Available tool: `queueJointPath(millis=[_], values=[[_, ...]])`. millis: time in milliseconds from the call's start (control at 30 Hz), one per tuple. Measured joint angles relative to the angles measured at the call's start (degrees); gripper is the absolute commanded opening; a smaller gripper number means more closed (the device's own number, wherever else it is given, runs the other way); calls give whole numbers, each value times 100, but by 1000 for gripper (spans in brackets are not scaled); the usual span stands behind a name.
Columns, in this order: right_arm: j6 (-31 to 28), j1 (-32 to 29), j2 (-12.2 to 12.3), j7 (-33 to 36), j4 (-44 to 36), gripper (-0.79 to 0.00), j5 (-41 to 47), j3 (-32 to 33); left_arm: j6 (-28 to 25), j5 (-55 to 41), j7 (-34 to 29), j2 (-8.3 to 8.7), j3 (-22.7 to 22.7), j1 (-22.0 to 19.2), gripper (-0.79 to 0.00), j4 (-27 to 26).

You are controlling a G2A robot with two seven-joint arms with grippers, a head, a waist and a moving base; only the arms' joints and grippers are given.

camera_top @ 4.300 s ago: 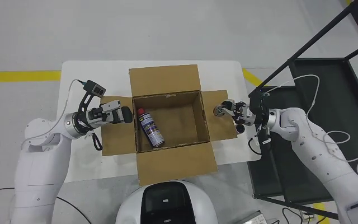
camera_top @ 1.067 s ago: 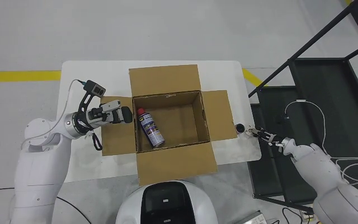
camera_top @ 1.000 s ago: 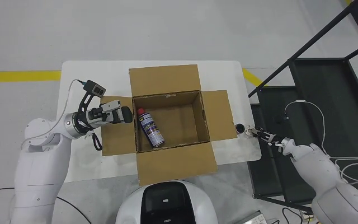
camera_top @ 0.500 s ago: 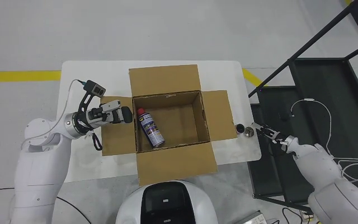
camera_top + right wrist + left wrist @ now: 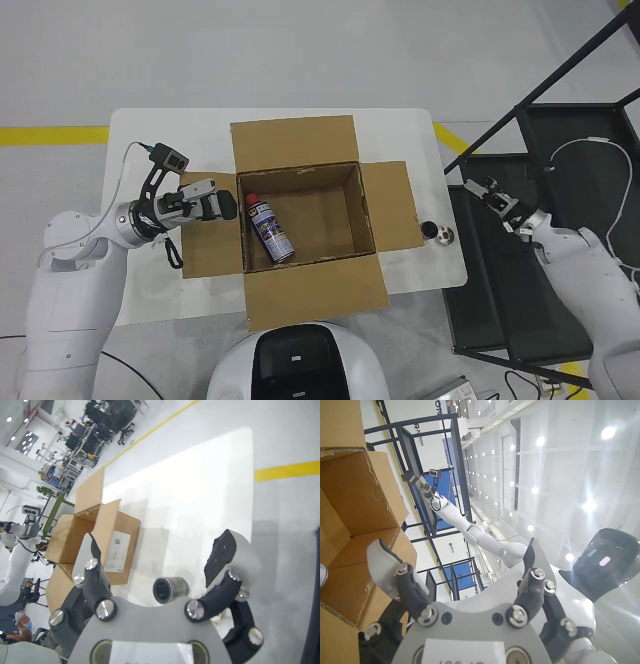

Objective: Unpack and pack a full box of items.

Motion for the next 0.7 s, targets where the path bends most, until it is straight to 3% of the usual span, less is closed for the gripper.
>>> queueJointPath(millis=[133, 267, 533, 700], values=[[0, -739, 198, -437, -1679, 0, -883, 666, 0, 0, 0, 0, 0, 0, 0, 0], [0, -1080, 229, -755, -2800, 0, -1938, 897, 0, 0, 0, 0, 0, 0, 0, 0], [394, -673, 4, -1003, -3564, 0, -3334, 383, 0, 0, 0, 0, 0, 0, 0, 0], [454, -613, -23, -1039, -3577, 0, -3487, 320, 0, 0, 0, 0, 0, 0, 0, 0]])
